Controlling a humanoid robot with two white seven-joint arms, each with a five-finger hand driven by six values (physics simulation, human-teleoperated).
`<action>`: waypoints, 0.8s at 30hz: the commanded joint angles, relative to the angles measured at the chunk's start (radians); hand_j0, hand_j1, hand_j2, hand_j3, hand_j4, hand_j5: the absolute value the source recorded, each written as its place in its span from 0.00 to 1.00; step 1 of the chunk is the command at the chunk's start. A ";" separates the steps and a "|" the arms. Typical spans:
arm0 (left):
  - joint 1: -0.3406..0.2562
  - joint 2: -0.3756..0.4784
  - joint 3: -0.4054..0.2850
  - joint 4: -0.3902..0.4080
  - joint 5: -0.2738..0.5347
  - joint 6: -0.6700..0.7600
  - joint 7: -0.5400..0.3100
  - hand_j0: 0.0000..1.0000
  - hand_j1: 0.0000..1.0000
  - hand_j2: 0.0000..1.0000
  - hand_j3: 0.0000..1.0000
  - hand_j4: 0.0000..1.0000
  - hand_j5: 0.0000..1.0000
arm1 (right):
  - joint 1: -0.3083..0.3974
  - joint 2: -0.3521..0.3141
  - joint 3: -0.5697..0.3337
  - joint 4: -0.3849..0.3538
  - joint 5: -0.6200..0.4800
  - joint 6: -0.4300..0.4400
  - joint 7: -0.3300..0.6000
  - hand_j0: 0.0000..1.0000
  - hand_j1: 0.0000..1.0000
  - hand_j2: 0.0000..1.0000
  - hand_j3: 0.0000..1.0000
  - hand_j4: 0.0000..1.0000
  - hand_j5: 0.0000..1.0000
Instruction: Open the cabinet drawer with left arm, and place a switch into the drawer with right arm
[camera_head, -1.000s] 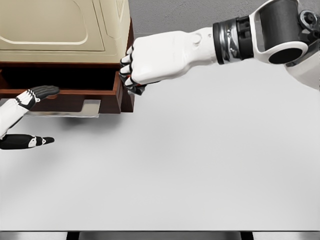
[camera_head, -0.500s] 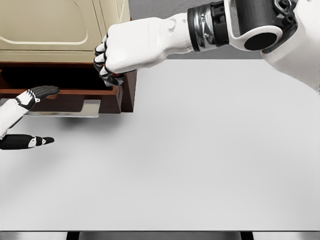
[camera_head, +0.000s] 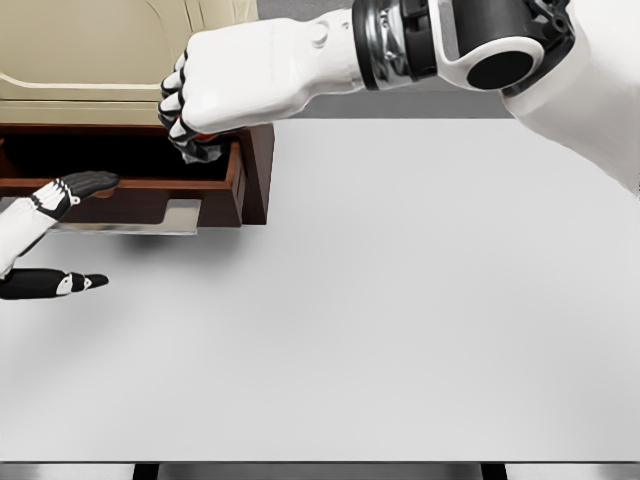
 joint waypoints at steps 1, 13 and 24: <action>0.000 0.000 0.000 0.000 0.008 0.002 0.000 1.00 1.00 1.00 1.00 1.00 1.00 | 0.000 0.026 0.004 0.025 0.000 0.003 -0.001 0.41 0.41 0.41 0.41 0.41 0.41; 0.000 0.000 0.000 0.000 0.008 0.002 0.000 1.00 1.00 1.00 1.00 1.00 1.00 | -0.025 0.126 0.033 0.143 0.037 0.003 -0.001 0.41 0.41 0.41 0.41 0.41 0.41; 0.000 0.002 0.000 0.000 0.008 0.002 0.000 1.00 1.00 1.00 1.00 1.00 1.00 | -0.026 0.193 0.061 0.246 0.063 0.003 -0.001 0.41 0.41 0.41 0.41 0.41 0.41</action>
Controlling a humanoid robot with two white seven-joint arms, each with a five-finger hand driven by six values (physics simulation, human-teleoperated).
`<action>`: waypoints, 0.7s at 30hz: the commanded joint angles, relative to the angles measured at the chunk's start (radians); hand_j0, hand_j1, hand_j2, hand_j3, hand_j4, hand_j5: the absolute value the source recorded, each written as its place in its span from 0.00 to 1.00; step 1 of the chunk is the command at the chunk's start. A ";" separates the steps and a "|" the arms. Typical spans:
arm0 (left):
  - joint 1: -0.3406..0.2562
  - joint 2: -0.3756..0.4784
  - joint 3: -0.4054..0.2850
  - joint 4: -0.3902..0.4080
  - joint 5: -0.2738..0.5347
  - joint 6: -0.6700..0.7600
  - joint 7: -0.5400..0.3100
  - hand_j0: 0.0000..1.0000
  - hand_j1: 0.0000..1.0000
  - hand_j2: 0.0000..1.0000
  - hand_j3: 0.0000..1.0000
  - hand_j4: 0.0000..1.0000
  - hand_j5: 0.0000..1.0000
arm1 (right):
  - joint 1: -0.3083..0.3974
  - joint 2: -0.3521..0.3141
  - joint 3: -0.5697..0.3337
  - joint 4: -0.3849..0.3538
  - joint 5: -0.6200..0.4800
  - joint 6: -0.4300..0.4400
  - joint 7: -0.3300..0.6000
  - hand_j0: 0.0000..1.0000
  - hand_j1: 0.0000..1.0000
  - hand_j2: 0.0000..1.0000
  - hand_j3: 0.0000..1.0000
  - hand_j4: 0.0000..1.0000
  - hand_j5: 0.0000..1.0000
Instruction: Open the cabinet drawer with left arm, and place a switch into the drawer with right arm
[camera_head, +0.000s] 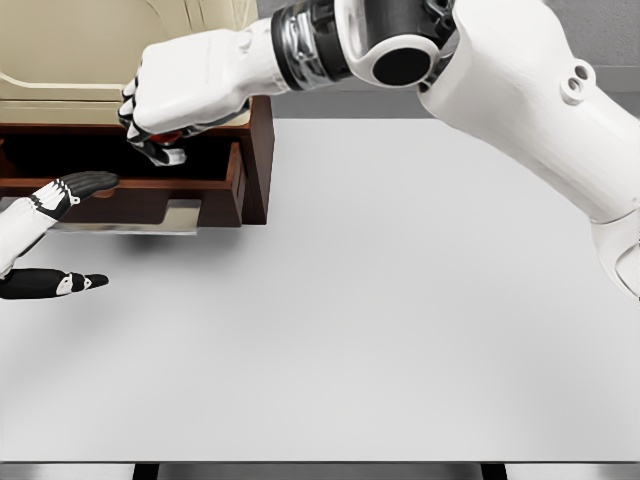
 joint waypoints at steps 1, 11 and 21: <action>0.000 0.001 0.000 0.000 0.008 0.002 0.000 1.00 1.00 1.00 1.00 1.00 1.00 | 0.000 0.019 0.003 0.036 0.001 0.003 0.000 0.41 0.41 0.41 0.41 0.41 0.41; 0.000 0.000 0.000 0.000 0.008 0.002 0.000 1.00 1.00 1.00 1.00 1.00 1.00 | -0.002 0.082 0.019 0.134 0.037 0.003 0.000 0.44 0.44 0.44 0.44 0.44 0.44; 0.000 0.000 0.000 0.000 0.008 0.002 0.000 1.00 1.00 1.00 1.00 1.00 1.00 | -0.011 0.128 0.028 0.184 0.052 0.003 0.000 0.44 0.44 0.44 0.44 0.44 0.44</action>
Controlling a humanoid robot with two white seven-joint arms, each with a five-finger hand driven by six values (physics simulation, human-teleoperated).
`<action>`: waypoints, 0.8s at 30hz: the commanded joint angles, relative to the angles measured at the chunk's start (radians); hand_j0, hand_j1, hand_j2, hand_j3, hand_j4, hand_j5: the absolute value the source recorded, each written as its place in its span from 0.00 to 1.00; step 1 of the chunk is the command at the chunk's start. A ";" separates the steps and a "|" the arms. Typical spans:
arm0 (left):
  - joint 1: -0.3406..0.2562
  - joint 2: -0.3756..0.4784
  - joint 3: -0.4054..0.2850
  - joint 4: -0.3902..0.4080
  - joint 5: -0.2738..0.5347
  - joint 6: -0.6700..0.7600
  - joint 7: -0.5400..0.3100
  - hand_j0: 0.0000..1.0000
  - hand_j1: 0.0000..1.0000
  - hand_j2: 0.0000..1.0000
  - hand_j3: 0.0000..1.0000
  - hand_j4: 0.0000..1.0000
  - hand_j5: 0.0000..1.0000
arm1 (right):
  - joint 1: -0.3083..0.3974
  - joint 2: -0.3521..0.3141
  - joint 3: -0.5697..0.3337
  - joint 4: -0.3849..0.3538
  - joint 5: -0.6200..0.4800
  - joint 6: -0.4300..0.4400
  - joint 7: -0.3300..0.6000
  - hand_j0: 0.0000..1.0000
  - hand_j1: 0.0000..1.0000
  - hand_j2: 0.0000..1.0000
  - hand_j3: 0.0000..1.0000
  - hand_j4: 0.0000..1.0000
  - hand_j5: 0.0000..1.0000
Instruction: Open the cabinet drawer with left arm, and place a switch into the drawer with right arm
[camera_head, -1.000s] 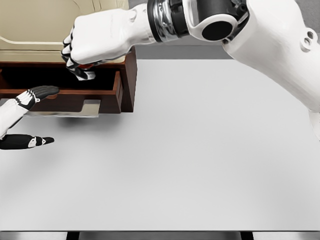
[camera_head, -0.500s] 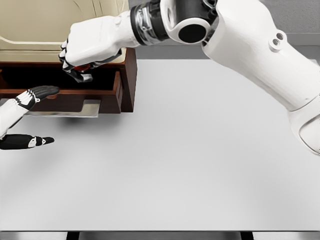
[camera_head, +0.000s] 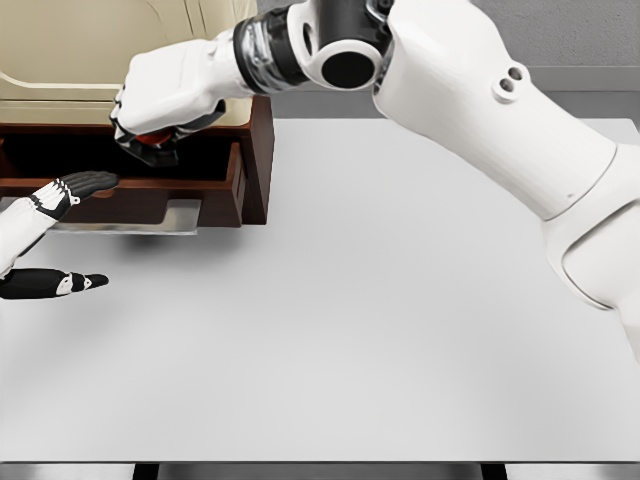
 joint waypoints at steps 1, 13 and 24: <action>0.000 0.000 0.000 0.000 0.008 0.002 0.000 1.00 1.00 1.00 1.00 1.00 1.00 | 0.000 0.006 0.001 0.003 -0.001 0.003 -0.001 0.44 0.44 0.44 0.44 0.44 0.44; 0.000 0.000 0.000 0.000 0.006 0.002 0.000 1.00 1.00 1.00 1.00 1.00 1.00 | -0.009 0.039 0.004 0.050 0.012 0.003 -0.001 0.44 0.44 0.44 0.44 0.44 0.44; 0.000 0.000 0.000 0.000 0.006 0.002 0.000 1.00 1.00 1.00 1.00 1.00 1.00 | -0.011 0.057 0.006 0.073 0.014 0.003 -0.001 0.44 0.44 0.44 0.44 0.44 0.44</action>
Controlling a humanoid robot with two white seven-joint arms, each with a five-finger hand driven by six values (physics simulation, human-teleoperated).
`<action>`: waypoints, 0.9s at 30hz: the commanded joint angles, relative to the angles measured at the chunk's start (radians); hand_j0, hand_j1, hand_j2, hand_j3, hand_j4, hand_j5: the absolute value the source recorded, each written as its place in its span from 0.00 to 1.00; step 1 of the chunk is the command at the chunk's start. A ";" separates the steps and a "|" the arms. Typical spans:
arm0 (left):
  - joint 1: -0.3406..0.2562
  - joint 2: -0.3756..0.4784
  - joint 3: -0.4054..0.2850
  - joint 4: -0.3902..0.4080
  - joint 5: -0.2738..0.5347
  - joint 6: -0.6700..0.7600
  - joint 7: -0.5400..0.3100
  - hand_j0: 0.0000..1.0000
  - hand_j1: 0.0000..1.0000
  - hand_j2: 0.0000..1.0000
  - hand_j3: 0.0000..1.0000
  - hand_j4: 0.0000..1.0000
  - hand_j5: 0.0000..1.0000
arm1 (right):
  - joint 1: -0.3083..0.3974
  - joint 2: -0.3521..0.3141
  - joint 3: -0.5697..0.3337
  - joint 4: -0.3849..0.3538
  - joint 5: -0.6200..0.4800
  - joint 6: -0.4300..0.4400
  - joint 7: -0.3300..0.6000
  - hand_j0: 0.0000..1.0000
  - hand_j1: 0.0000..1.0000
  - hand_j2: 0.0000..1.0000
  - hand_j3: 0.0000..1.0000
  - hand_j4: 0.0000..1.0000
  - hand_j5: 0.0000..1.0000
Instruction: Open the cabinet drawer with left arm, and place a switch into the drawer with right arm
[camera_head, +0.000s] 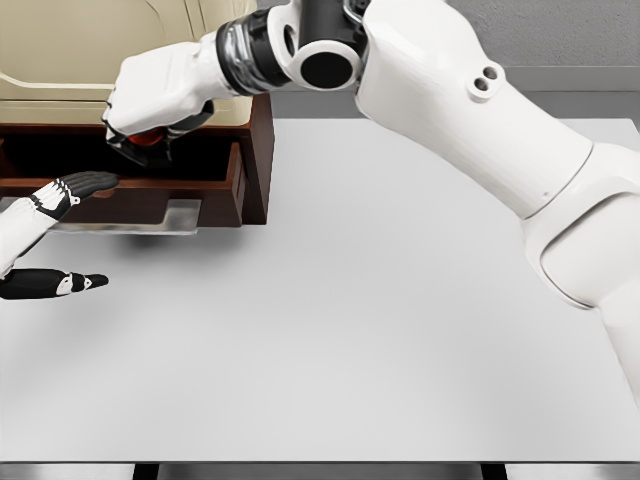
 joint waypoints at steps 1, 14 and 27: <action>0.000 0.001 0.000 0.000 0.007 0.002 0.000 1.00 1.00 1.00 1.00 1.00 1.00 | -0.002 0.004 -0.002 0.002 -0.002 0.003 -0.001 0.44 0.44 0.44 0.44 0.44 0.44; 0.000 0.001 0.000 0.000 0.007 0.002 0.000 1.00 1.00 1.00 1.00 1.00 1.00 | 0.005 -0.132 -0.044 -0.198 0.005 0.003 -0.001 1.00 1.00 1.00 1.00 1.00 1.00; 0.003 0.001 0.000 0.000 0.007 0.002 0.000 1.00 1.00 1.00 1.00 1.00 1.00 | 0.500 -0.835 -0.517 -0.697 -0.041 0.003 -0.001 1.00 1.00 1.00 1.00 1.00 1.00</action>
